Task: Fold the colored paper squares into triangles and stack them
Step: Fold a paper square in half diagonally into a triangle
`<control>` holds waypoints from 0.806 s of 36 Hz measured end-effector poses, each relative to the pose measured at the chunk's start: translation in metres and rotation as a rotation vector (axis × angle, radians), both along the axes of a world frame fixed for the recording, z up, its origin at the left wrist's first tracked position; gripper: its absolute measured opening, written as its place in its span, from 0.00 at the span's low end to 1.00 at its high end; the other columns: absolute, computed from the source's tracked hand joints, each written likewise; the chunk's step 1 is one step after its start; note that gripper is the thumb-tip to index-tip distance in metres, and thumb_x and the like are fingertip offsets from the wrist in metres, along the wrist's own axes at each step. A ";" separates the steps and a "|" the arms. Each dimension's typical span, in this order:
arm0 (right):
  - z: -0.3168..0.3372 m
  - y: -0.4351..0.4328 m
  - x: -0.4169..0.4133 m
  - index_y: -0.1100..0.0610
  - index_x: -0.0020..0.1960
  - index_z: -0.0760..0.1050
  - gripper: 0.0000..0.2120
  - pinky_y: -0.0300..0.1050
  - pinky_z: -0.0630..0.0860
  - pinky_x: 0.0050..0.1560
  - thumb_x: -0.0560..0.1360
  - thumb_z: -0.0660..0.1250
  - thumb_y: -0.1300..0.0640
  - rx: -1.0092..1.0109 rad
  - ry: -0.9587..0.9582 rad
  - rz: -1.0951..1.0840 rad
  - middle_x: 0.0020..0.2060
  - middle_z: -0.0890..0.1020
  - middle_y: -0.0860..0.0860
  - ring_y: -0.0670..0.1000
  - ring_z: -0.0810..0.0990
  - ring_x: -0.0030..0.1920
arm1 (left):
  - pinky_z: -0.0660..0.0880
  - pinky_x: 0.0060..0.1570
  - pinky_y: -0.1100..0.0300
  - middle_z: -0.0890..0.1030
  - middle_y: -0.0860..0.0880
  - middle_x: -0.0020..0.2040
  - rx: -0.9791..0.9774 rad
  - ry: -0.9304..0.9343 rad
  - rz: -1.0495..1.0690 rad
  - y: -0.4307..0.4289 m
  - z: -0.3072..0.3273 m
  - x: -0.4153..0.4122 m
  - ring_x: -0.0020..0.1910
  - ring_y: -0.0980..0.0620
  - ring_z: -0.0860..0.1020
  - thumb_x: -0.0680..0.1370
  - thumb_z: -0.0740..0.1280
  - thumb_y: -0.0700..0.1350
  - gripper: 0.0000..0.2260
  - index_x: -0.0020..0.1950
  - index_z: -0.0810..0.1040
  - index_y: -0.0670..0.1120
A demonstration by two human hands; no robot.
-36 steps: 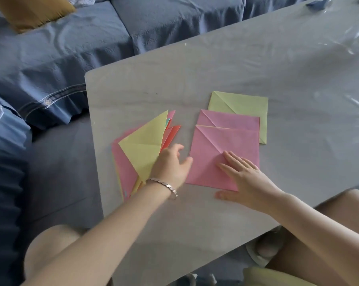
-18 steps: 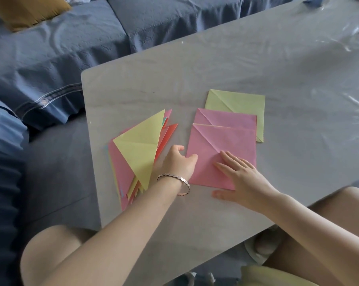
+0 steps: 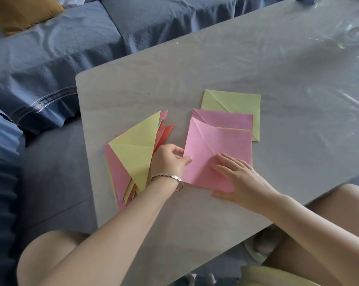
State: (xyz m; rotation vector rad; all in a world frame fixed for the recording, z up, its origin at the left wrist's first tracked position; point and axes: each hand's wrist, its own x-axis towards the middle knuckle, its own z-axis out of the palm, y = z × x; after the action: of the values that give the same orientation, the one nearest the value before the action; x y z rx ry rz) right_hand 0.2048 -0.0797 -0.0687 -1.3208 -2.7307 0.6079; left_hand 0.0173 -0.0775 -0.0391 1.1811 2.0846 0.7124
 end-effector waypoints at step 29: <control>0.000 0.002 0.019 0.55 0.49 0.83 0.17 0.45 0.73 0.55 0.76 0.61 0.46 0.219 0.493 0.174 0.49 0.83 0.50 0.48 0.78 0.53 | 0.72 0.46 0.61 0.78 0.47 0.41 -0.044 -0.148 0.043 -0.019 0.021 -0.043 0.43 0.49 0.77 0.73 0.70 0.38 0.09 0.52 0.76 0.41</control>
State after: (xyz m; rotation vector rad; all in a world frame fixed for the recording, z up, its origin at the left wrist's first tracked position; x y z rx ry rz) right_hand 0.2235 -0.0780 -0.0684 -0.7660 -2.4274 0.5375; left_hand -0.0252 -0.0962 -0.0177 1.0303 1.9977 0.7465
